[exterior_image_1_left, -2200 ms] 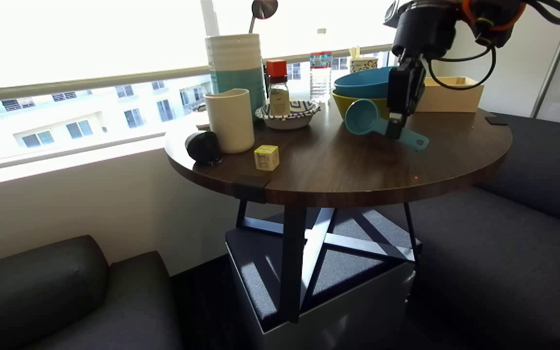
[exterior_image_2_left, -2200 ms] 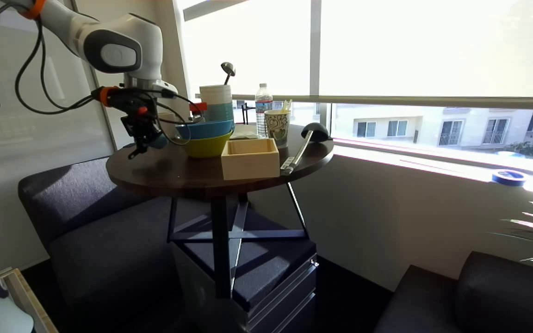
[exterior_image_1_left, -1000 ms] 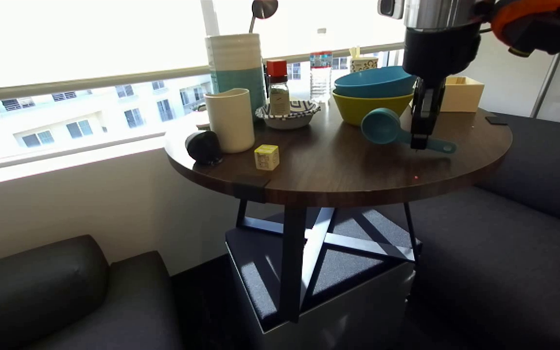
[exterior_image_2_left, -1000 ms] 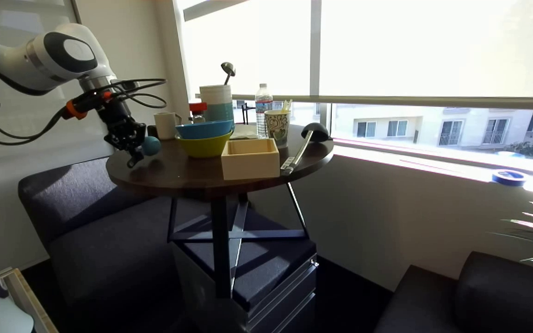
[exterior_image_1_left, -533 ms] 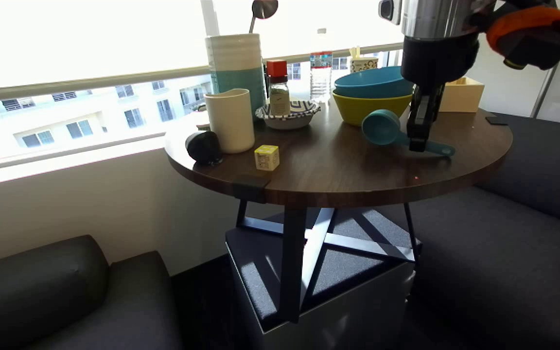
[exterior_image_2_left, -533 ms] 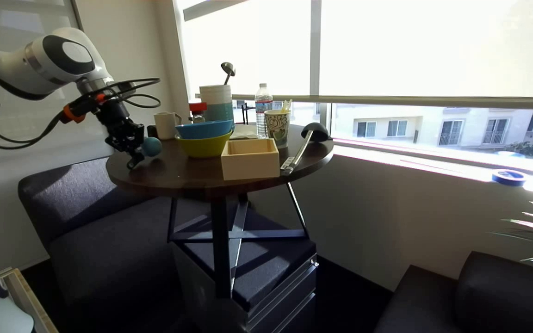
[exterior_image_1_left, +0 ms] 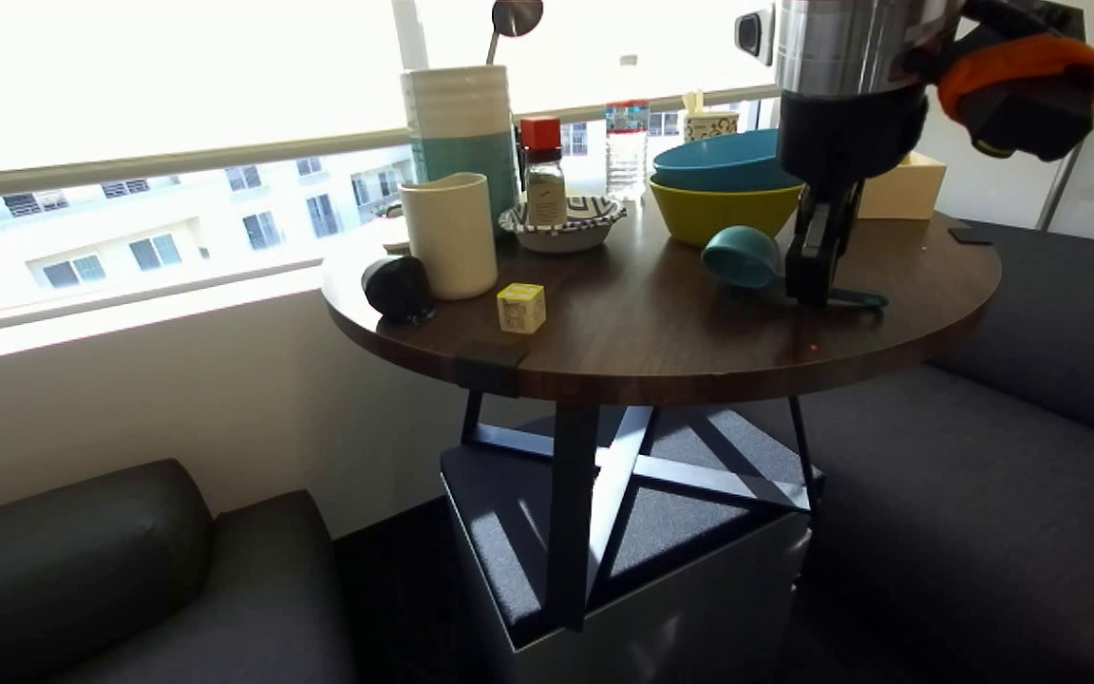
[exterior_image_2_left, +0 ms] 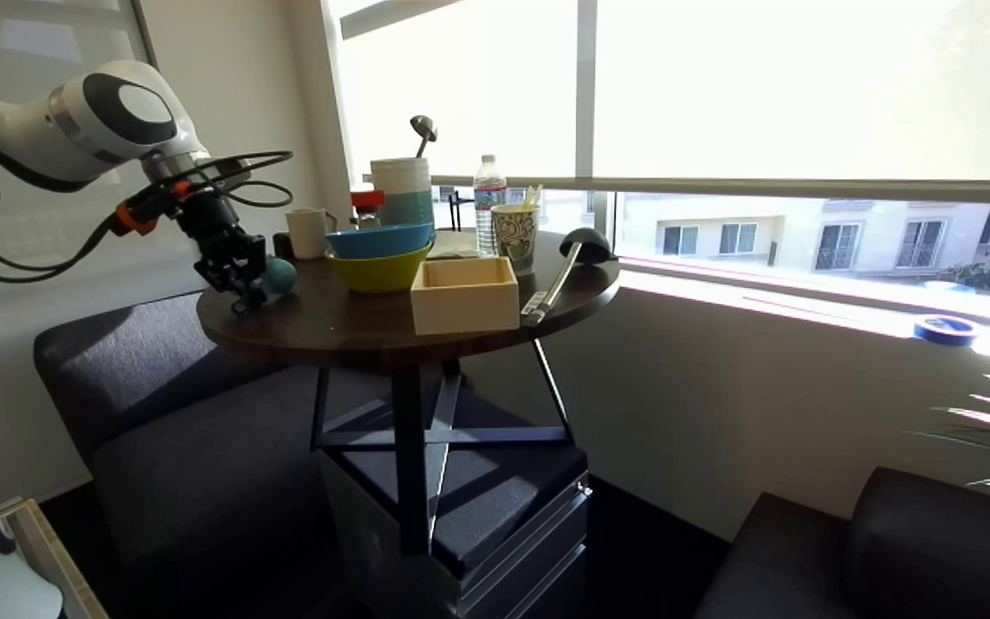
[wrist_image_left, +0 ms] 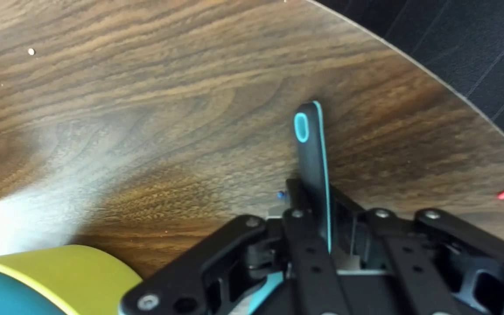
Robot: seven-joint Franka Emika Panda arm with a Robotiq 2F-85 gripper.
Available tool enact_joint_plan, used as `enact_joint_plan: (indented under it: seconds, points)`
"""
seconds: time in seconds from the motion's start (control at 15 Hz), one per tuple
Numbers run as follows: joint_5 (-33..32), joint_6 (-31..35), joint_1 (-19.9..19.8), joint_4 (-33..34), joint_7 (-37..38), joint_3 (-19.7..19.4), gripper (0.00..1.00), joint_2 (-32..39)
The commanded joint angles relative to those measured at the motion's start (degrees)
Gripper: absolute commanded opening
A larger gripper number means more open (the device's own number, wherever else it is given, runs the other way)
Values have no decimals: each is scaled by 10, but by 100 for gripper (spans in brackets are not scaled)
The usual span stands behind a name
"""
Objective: Place the measuring cup upside down on the table.
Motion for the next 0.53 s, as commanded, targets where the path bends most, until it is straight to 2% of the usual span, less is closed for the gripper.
enact_joint_plan:
  seconds: [0.0, 0.07, 0.13, 0.27, 0.47]
  points:
    - [-14, 1, 0, 3, 24, 6, 0, 18]
    - [-13, 0, 0, 4, 24, 6, 2, 17]
    - [-13, 1, 0, 5, 27, 6, 35, 17]
    - [-11, 1, -2, 7, 31, 5, 40, 18]
    - [-11, -1, -4, 10, 33, 3, 60, 15]
